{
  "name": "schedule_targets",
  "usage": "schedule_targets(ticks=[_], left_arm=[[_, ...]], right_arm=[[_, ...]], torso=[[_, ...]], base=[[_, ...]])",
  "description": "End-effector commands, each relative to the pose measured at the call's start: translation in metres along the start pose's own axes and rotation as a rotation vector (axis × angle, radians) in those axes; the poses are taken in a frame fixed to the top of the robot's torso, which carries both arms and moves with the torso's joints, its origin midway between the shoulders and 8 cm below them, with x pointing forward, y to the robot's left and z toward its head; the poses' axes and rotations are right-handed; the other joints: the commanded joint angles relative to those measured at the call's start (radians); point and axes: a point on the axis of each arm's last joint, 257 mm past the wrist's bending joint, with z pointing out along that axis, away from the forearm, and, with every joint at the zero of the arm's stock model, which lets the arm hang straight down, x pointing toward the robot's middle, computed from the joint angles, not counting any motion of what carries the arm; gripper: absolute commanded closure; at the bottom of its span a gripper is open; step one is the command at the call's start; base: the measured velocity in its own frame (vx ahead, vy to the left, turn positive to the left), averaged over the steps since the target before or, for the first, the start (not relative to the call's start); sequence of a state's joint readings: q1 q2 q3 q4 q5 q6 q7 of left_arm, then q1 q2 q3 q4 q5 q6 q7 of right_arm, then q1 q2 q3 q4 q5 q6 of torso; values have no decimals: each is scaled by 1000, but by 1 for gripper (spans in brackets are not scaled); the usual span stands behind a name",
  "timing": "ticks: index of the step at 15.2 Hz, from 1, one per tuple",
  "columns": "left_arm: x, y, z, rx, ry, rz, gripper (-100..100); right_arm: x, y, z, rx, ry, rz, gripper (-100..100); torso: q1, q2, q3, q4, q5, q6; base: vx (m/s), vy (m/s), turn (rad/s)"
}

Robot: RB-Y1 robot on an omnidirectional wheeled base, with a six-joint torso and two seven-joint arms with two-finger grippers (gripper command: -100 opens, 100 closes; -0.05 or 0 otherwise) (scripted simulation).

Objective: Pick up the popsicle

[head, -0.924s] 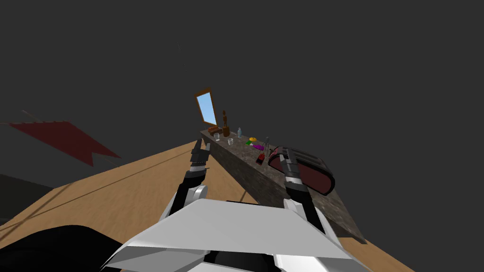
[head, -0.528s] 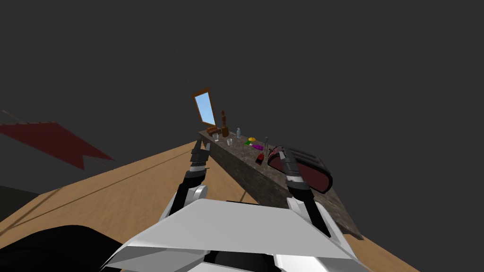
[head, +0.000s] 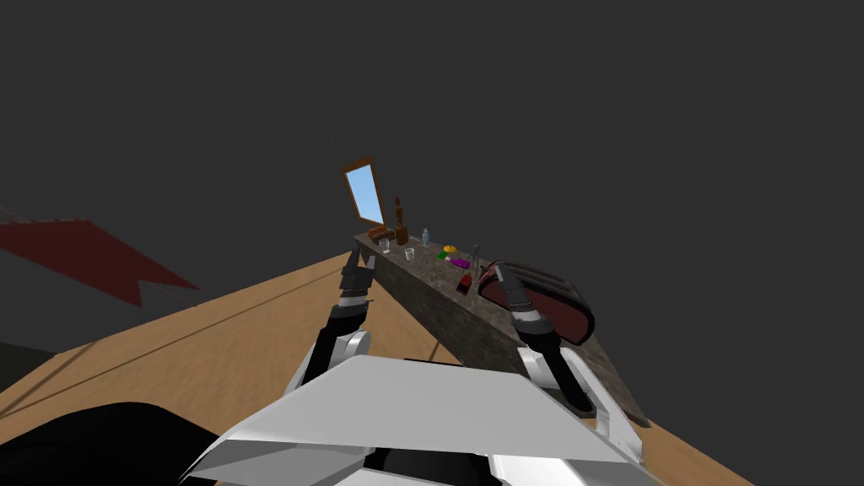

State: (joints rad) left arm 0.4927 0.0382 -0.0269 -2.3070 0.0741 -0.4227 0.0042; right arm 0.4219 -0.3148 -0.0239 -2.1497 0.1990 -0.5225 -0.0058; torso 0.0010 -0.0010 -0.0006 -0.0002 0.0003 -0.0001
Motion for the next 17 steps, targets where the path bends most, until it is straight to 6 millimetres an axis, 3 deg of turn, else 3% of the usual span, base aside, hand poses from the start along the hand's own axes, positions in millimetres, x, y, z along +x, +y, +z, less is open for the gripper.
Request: schedule_targets(ticks=[1, 11, 17], left_arm=[[0, 0, 0, 0, 0, 0, 0], [0, 0, 0, 0, 0, 0, 0], [0, 0, 0, 0, 0, 0, 0]], right_arm=[[5, 3, 1, -30, 47, -47, -100], [36, 2, -3, -157, 285, -292, -100], [59, -18, -19, -239, 479, -494, -100]], torso=[[0, 0, 0, 0, 0, 0], [1, -1, 0, 0, 0, 0], [1, 0, 0, 0, 0, 0]], base=[[13, 23, 0], [16, 24, 22], [16, 31, 57]])
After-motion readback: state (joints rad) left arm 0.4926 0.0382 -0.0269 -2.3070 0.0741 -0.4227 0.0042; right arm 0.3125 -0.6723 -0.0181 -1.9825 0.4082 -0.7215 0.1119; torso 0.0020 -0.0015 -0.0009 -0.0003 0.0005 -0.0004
